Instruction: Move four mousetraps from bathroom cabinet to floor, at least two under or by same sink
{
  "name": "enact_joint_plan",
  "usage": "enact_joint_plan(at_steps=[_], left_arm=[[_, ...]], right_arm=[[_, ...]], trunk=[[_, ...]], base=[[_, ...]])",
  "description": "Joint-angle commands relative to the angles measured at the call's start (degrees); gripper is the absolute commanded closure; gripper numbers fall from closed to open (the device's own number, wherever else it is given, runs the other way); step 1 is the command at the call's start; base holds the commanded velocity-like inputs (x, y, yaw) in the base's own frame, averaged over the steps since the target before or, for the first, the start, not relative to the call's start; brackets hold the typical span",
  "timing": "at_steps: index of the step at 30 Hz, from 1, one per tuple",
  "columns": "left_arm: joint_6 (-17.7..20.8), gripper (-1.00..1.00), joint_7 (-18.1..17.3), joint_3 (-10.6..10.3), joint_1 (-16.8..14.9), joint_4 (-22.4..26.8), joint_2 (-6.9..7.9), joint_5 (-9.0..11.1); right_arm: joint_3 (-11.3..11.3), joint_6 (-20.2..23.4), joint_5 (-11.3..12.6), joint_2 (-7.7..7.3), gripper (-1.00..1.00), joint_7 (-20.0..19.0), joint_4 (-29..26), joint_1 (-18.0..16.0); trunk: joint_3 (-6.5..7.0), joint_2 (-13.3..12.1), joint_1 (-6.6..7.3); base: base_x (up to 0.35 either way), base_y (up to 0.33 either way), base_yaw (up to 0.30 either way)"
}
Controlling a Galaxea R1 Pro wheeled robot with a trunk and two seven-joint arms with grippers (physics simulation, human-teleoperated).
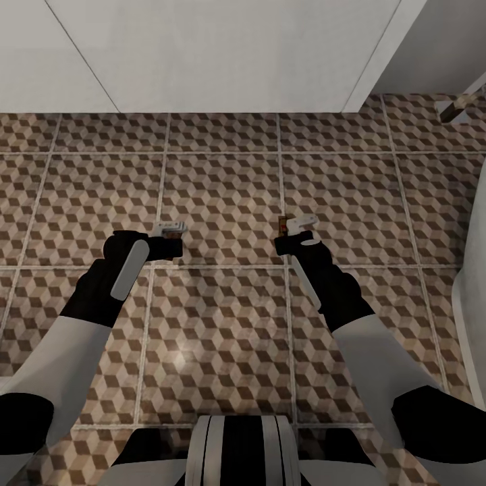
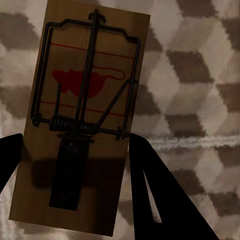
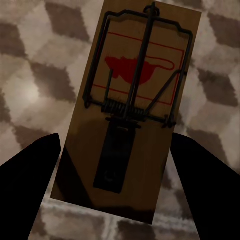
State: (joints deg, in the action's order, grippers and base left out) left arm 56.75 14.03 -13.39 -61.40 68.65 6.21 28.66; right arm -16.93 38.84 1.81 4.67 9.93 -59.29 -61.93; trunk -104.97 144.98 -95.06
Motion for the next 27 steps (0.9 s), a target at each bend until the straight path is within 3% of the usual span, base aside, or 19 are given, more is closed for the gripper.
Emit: enact_joint_plan(at_steps=[1, 27], left_arm=[[0.2, 1.00, 0.6, -0.2, 0.0, 0.1, 0.08, 0.4], [0.1, 1.00, 0.6, -0.3, 0.0, -0.1, 0.20, 0.4]], right_arm=[[-0.1, 0.3, 0.2, -0.01, 1.00, 0.3, 0.0, 0.0], [-0.1, 0.0, 0.3, 0.00, 1.00, 0.2, 0.0, 0.1]], trunk=[[-0.03, 0.0, 0.01], [-0.03, 0.0, 0.01]], base=[[0.000, 0.000, 0.000], [0.083, 0.023, 0.000]])
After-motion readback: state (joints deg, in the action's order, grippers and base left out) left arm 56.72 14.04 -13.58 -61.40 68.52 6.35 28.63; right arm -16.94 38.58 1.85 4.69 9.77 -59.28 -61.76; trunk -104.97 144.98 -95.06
